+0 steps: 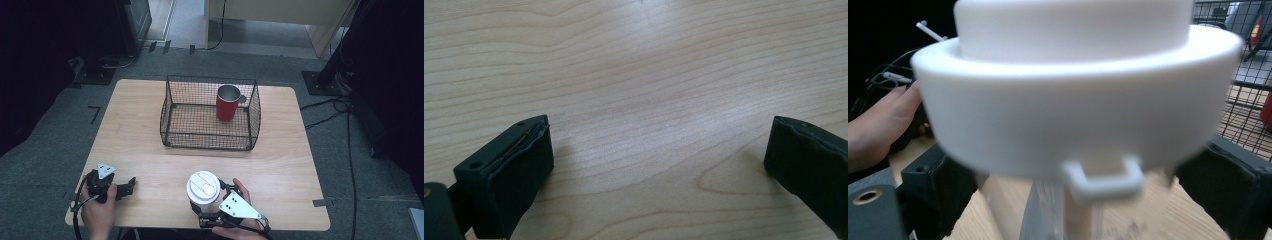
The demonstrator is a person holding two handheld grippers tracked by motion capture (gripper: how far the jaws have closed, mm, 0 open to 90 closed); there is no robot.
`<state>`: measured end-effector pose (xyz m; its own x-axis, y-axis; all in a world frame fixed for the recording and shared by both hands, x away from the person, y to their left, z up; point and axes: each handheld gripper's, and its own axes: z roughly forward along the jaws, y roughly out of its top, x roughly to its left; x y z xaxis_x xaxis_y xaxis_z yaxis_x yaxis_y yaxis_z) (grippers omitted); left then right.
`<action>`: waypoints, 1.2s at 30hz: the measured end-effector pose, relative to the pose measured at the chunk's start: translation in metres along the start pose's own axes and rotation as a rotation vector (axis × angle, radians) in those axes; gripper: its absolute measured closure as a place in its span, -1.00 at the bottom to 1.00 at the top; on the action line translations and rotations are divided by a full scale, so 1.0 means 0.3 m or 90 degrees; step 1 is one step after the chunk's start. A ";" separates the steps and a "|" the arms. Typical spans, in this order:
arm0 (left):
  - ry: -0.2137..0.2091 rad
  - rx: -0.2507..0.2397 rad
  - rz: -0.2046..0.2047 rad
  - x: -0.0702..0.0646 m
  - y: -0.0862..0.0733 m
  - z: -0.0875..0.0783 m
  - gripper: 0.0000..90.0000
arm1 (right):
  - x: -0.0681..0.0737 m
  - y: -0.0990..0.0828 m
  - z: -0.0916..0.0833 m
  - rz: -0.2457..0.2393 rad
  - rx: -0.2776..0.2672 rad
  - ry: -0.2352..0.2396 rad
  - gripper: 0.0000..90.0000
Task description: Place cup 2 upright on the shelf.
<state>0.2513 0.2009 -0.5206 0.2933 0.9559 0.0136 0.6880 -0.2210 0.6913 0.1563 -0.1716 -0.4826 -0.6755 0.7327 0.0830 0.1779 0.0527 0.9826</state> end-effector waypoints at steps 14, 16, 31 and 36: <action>0.000 0.001 0.001 0.001 0.000 0.000 -1.00 | 0.001 0.012 0.042 0.012 -0.013 -0.036 -0.64; 0.000 0.001 0.001 0.001 0.000 0.000 -1.00 | -0.001 0.014 0.042 0.016 -0.017 -0.040 -0.64; 0.000 0.001 0.001 0.000 0.000 0.000 -1.00 | -0.021 0.083 0.050 0.010 -0.042 -0.057 -0.65; 0.000 0.000 0.000 0.000 0.000 0.000 -1.00 | -0.033 0.135 0.058 0.001 -0.059 -0.061 -0.64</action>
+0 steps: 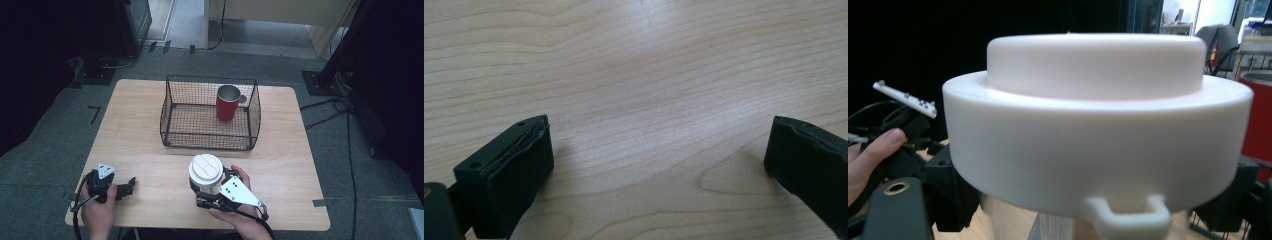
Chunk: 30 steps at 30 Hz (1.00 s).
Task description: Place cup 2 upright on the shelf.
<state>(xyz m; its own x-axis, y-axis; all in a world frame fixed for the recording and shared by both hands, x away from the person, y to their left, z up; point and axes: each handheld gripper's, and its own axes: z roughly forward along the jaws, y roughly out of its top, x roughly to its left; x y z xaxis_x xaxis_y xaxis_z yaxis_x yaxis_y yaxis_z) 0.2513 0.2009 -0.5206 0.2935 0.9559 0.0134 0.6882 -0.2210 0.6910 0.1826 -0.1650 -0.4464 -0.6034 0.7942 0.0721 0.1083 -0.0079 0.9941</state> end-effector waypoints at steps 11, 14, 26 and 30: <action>0.000 0.000 0.000 0.000 0.000 0.000 -1.00 | -0.003 0.069 0.047 -0.011 -0.022 -0.015 -0.65; 0.000 0.000 0.001 0.001 0.000 0.000 -1.00 | -0.002 0.085 0.060 -0.017 -0.026 -0.016 -0.65; 0.000 0.001 0.000 0.000 0.000 -0.001 -1.00 | -0.010 0.149 0.106 -0.022 -0.039 -0.022 -0.65; 0.000 0.001 0.000 0.000 0.000 0.000 -1.00 | -0.018 0.175 0.133 -0.029 -0.046 -0.031 -0.65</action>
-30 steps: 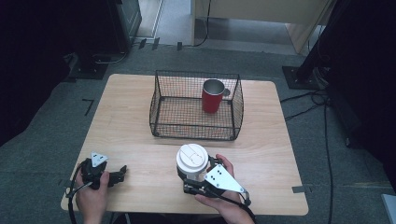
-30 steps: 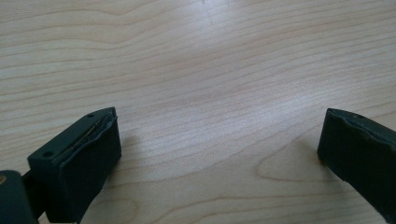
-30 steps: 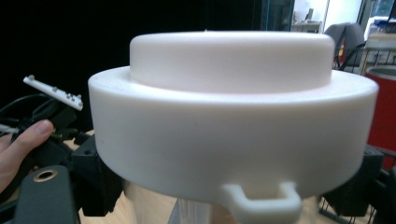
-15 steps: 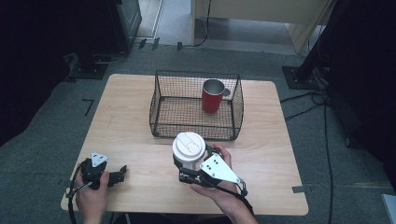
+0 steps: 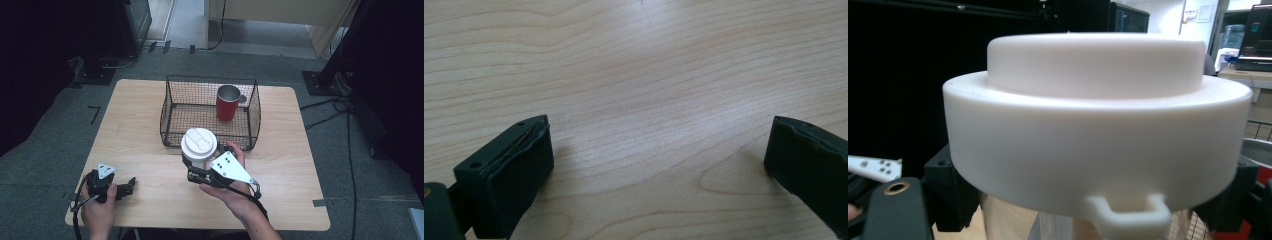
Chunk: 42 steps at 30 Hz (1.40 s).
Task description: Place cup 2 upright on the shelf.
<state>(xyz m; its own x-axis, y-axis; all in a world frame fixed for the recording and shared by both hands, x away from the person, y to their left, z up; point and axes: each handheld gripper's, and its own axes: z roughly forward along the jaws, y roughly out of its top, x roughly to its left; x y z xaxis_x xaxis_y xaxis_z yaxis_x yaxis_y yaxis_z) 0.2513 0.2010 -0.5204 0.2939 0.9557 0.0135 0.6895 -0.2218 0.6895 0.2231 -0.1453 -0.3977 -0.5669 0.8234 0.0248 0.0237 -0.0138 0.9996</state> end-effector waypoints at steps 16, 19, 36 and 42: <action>0.000 0.000 0.000 0.000 0.000 0.000 -1.00 | -0.022 0.072 0.117 0.021 -0.025 -0.009 -0.65; 0.000 0.000 0.000 0.000 0.000 0.000 -1.00 | -0.026 0.079 0.134 0.024 -0.027 -0.013 -0.65; -0.001 0.001 0.000 0.000 0.000 0.000 -1.00 | -0.081 0.132 0.272 0.032 -0.041 -0.056 -0.65; -0.001 0.000 0.000 0.000 0.000 0.000 -1.00 | -0.098 0.147 0.320 0.028 -0.046 -0.075 -0.65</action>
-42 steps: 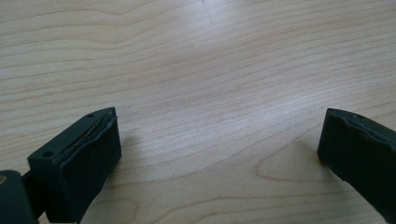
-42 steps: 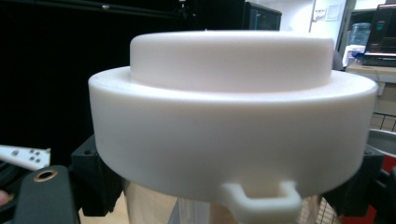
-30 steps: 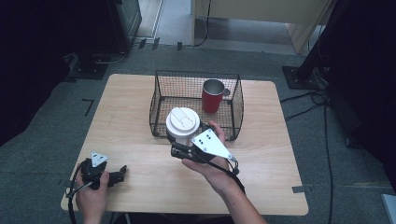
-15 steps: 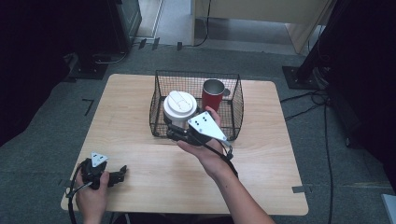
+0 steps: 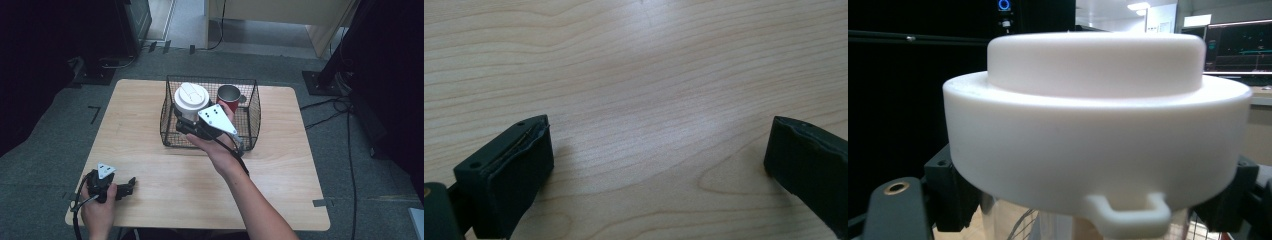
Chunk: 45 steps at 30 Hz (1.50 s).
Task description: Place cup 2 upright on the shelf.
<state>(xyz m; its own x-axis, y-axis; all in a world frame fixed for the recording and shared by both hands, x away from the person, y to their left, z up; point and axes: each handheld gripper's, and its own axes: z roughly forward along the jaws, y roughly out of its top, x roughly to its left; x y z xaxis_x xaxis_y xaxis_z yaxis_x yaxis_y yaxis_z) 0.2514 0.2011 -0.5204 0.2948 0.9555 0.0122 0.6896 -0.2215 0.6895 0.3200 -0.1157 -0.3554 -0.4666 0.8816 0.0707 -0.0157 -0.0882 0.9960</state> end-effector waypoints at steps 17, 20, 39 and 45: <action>0.001 0.000 0.001 0.000 0.000 0.000 -1.00 | -0.032 -0.026 0.128 -0.022 -0.022 -0.050 -0.65; 0.001 -0.001 0.000 -0.001 0.000 0.001 -1.00 | -0.045 -0.050 0.158 -0.026 -0.013 -0.056 -0.65; 0.001 0.001 0.002 0.000 0.000 0.000 -1.00 | -0.109 -0.156 0.285 -0.024 0.012 -0.078 -0.65; 0.001 0.001 0.002 0.000 0.000 0.000 -1.00 | -0.129 -0.189 0.330 -0.027 0.031 -0.075 -0.65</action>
<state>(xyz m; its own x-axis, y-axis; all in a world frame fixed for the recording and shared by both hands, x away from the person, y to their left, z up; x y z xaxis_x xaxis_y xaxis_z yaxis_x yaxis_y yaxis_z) 0.2513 0.2012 -0.5203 0.2960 0.9551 0.0157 0.6900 -0.2251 0.6880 0.4263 -0.0990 -0.4092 -0.3597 0.9325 0.0317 0.0107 -0.0298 0.9995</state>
